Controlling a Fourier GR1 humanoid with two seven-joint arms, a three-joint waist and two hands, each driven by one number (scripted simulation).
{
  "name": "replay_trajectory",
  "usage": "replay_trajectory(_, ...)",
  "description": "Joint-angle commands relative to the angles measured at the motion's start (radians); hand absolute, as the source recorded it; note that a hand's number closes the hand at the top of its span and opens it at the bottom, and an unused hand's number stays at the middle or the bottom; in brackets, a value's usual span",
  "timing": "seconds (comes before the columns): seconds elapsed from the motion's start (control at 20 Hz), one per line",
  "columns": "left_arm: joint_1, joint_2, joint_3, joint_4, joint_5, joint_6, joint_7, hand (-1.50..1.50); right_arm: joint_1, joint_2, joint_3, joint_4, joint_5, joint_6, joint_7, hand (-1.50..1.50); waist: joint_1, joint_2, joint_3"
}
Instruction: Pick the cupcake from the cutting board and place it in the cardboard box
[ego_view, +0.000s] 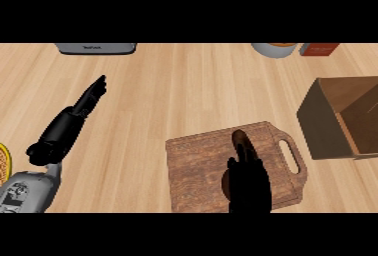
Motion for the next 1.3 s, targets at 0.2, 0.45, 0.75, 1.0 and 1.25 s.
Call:
replay_trajectory(0.2, 0.022, -0.047, 0.015, 0.000, -0.056, -0.022, -0.025, 0.00, -0.032, -0.077, -0.025, 0.053, 0.099, -0.075, -0.128, 1.50, -0.002, 0.006, 0.003)
replay_trajectory(0.45, -0.032, -0.029, 0.083, -0.002, -0.013, -0.094, 0.042, 0.00, -0.053, -0.032, 0.015, 0.014, 0.183, -0.077, -0.120, 1.50, -0.001, 0.005, 0.003)
replay_trajectory(0.75, -0.033, -0.061, 0.014, -0.019, -0.031, -0.062, 0.038, 0.00, -0.016, -0.174, 0.446, -0.193, -0.019, -0.101, -0.711, 1.50, 0.064, 0.003, 0.009)
replay_trajectory(1.0, -0.003, -0.050, 0.037, 0.007, -0.034, -0.053, 0.032, 0.00, -0.016, -0.416, 0.522, -0.462, -0.015, -0.228, -0.953, 1.50, 0.002, -0.006, 0.007)
replay_trajectory(1.25, 0.016, -0.034, 0.053, -0.020, -0.040, -0.046, 0.021, 0.00, 0.006, -0.629, 0.399, -0.703, -0.087, -0.309, -1.071, 1.50, -0.023, -0.005, 0.007)
